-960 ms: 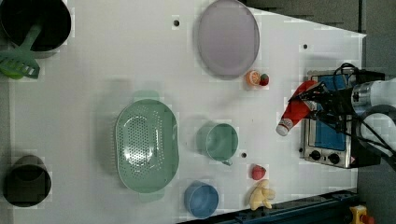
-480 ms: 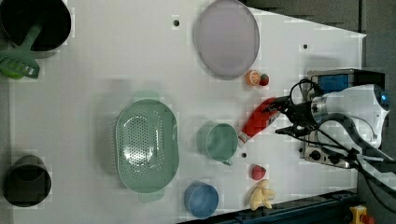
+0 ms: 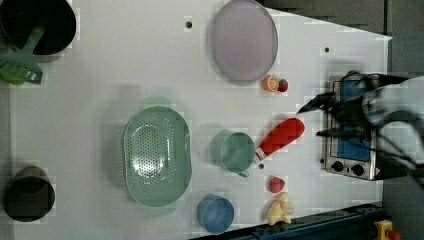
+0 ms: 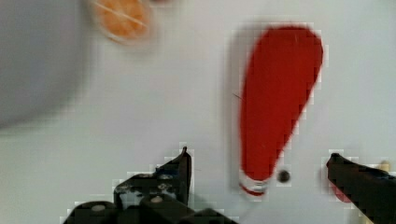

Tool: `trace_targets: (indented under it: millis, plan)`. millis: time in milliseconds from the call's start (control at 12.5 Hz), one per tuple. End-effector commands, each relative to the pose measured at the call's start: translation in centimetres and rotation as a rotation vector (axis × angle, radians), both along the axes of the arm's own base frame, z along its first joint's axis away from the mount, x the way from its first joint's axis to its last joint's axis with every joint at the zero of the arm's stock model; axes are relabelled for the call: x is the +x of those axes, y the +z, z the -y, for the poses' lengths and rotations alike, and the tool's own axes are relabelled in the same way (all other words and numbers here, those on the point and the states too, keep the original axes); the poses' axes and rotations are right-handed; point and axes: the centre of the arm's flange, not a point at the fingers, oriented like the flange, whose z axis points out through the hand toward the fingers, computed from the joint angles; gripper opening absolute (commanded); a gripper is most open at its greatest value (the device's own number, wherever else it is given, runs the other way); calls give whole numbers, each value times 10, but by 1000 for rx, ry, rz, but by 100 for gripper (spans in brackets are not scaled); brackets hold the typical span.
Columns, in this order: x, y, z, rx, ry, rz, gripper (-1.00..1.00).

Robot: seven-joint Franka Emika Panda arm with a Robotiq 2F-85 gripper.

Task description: Pick ketchup from strainer and place it on the table

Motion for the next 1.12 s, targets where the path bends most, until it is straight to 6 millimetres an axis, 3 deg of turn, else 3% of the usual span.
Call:
trace_targets:
  millis: [80, 320, 560, 720, 1120]
  plan:
    - [25, 132, -11, -19, 15, 201, 100]
    - [28, 192, -22, -17, 36, 183, 100]
    - [21, 226, -17, -17, 29, 118, 100]
    - [21, 234, -12, -19, 20, 121, 100]
    - [23, 227, -5, -18, 8, 115, 100]
